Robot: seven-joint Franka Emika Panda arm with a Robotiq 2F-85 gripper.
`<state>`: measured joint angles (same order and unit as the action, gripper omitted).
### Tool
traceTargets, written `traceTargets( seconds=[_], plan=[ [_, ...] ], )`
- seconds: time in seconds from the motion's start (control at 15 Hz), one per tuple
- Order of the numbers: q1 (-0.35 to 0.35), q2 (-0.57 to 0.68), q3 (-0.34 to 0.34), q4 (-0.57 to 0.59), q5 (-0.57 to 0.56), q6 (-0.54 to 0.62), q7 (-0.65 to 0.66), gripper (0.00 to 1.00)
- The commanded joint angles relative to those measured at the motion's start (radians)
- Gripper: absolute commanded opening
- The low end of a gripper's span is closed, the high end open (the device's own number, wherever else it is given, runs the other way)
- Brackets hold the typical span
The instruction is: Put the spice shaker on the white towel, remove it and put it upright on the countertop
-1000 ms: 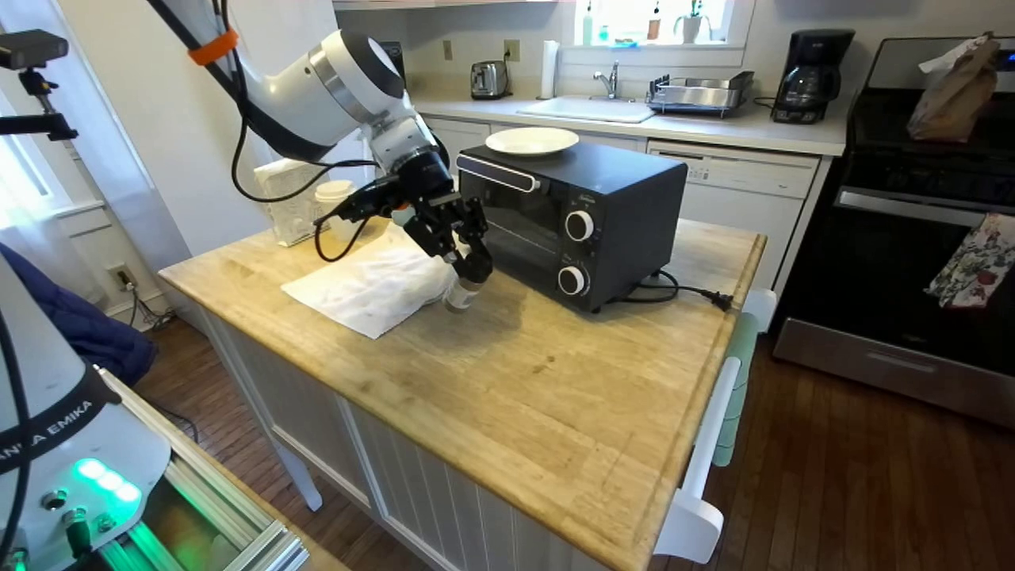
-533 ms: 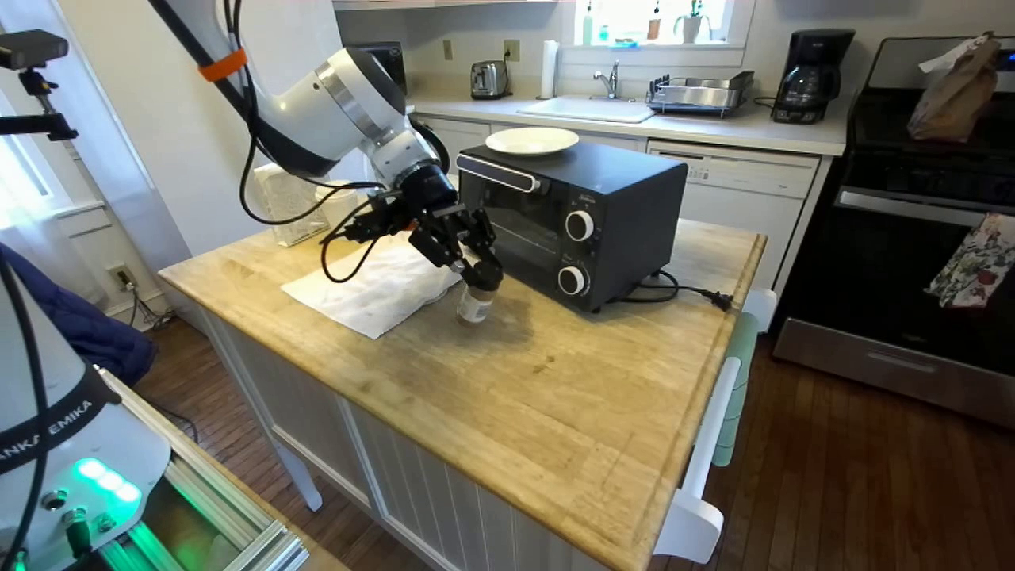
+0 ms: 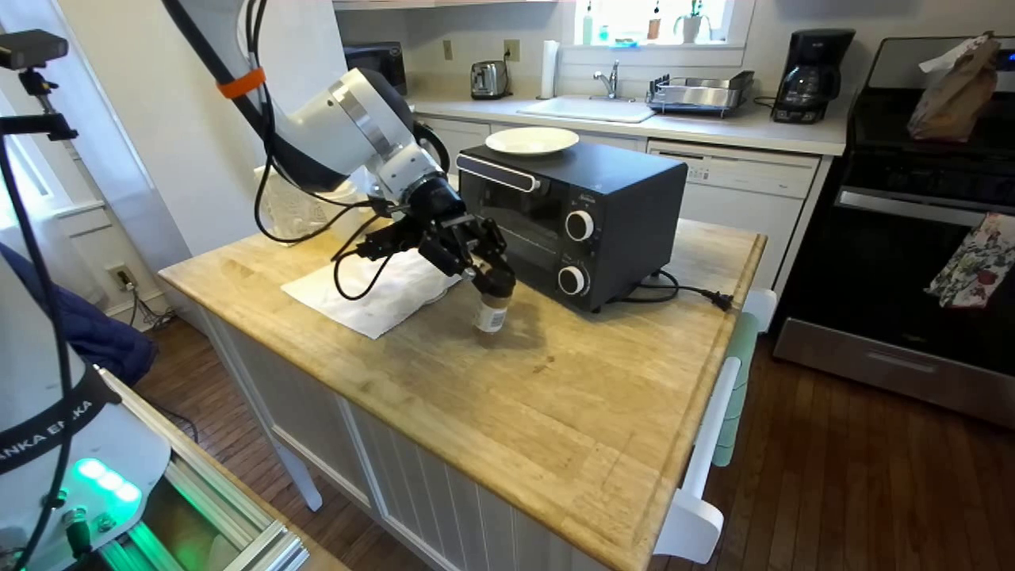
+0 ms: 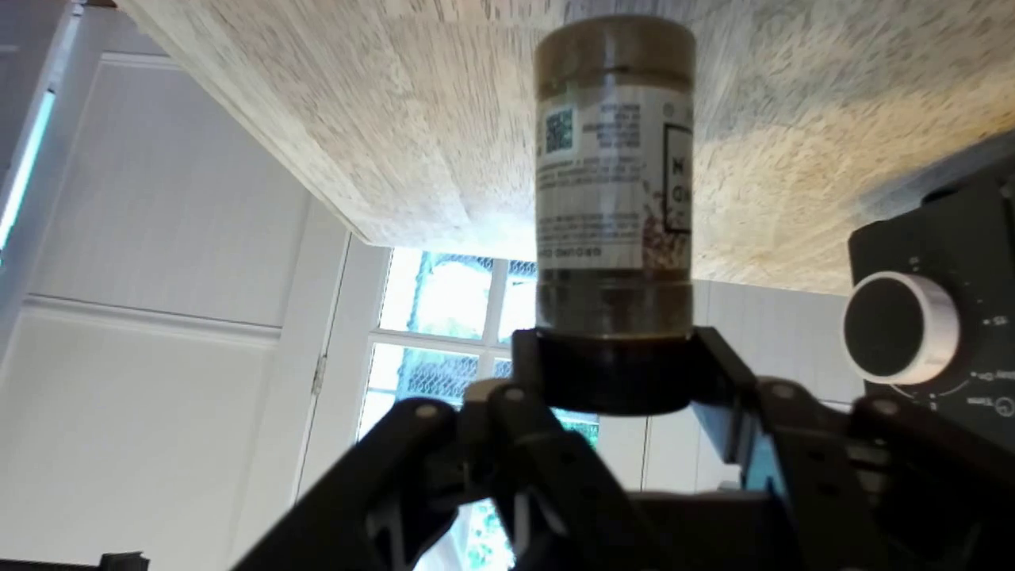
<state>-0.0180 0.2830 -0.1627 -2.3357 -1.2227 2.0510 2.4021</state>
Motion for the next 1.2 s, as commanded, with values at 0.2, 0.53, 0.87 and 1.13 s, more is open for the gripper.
traceTargets(
  seconds=[0.2,0.53,0.87,1.13],
  plan=[
    [-0.030,0.071,0.022,0.050,-0.055,-0.023,0.079,0.24],
    [-0.033,0.087,0.022,0.068,-0.051,-0.028,0.111,0.24],
    [-0.033,0.101,0.019,0.076,-0.060,-0.049,0.144,0.24],
    [-0.037,0.107,0.020,0.080,-0.055,-0.058,0.148,0.75]
  ],
)
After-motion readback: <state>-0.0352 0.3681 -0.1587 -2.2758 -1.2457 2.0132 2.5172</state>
